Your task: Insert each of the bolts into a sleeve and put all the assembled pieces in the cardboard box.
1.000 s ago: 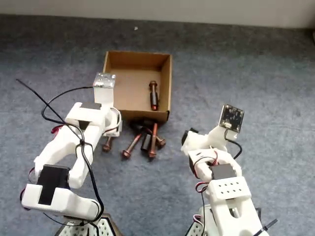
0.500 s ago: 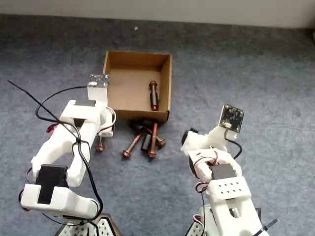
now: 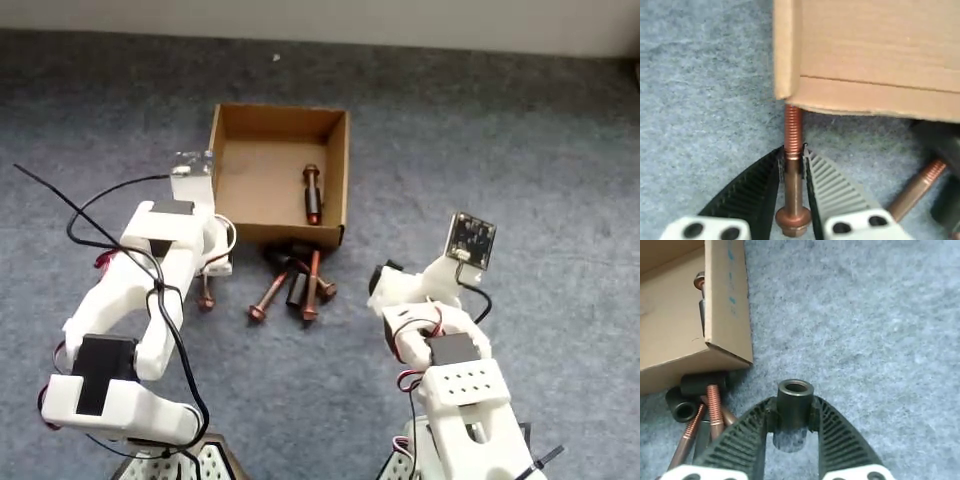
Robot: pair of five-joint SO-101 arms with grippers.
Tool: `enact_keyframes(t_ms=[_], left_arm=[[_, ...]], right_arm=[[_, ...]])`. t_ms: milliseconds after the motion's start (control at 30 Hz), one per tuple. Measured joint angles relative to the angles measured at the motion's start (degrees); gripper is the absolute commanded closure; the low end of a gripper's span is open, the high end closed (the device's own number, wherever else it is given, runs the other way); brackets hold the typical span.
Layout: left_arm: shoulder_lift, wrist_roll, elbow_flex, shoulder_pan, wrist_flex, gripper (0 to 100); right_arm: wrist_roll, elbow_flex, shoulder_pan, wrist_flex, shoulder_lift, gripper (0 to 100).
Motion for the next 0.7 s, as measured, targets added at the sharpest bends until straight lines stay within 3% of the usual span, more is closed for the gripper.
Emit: enact_keyframes(t_ms=[233, 500, 700], left_arm=[[-0.3, 32.9, -0.4, 0.0, 0.0, 99], [-7.5, 63.0, -0.4, 0.0, 0.1, 99], [-9.6, 68.0, -0.4, -0.1, 3.5, 99]], right_arm=[[0.0, 0.0, 0.0, 0.0, -0.6, 99.4], [0.0, 0.0, 0.0, 0.0, -0.6, 99.4], [0.0, 0.0, 0.0, 0.0, -0.6, 99.4]])
